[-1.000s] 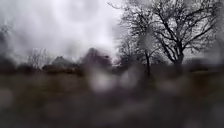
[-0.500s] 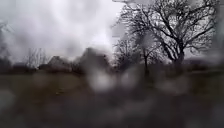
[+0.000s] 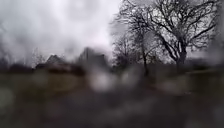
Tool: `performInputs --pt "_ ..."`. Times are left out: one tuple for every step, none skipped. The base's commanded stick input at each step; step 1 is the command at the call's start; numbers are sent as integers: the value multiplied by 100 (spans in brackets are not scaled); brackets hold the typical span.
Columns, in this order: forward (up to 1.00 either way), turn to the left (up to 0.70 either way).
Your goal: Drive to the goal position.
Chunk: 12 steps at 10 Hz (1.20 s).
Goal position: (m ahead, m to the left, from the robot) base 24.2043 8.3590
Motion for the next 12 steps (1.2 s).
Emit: performInputs --pt "100 14" --pt "100 20" --pt "100 26" --pt "100 32" --pt "100 38" --pt "100 39" --pt "100 37" --pt "100 35" --pt "100 33" --pt "100 0" --pt "100 0" --pt "100 0"
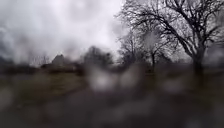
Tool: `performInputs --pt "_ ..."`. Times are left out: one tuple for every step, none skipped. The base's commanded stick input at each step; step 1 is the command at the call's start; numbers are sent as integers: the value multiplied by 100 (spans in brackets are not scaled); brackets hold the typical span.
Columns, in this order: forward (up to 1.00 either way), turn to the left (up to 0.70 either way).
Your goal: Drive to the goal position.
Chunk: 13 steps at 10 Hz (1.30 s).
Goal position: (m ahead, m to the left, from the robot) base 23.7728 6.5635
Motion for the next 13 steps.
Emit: performInputs --pt "100 0" --pt "100 0" --pt "100 0" --pt "100 0" --pt "100 0" --pt "100 0" --pt "100 0" --pt "100 0" --pt "100 0" --pt "100 0" --pt "100 0" --pt "100 0" --pt "100 0"
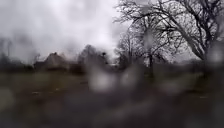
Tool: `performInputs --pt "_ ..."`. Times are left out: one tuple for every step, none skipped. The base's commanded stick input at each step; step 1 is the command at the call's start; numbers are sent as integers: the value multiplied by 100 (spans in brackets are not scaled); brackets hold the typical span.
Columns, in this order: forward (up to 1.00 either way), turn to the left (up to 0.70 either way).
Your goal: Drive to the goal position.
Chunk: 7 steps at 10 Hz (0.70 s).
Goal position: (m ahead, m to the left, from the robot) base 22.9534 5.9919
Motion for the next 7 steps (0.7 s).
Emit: performInputs --pt "100 0" --pt "100 0" --pt "100 3" --pt "100 11" --pt "100 26" --pt "100 34" --pt "100 12"
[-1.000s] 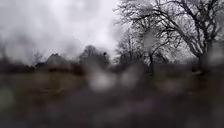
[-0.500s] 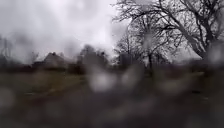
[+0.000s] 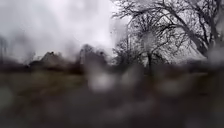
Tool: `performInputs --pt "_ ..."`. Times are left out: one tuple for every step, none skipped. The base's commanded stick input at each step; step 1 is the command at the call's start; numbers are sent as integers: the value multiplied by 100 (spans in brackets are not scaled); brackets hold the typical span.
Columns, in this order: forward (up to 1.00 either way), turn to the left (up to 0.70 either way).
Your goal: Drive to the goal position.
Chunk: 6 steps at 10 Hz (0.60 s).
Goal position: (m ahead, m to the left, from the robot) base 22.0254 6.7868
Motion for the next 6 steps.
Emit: performInputs --pt "100 0" --pt "100 0" --pt "100 0" --pt "100 0" --pt "100 0" --pt "100 0"
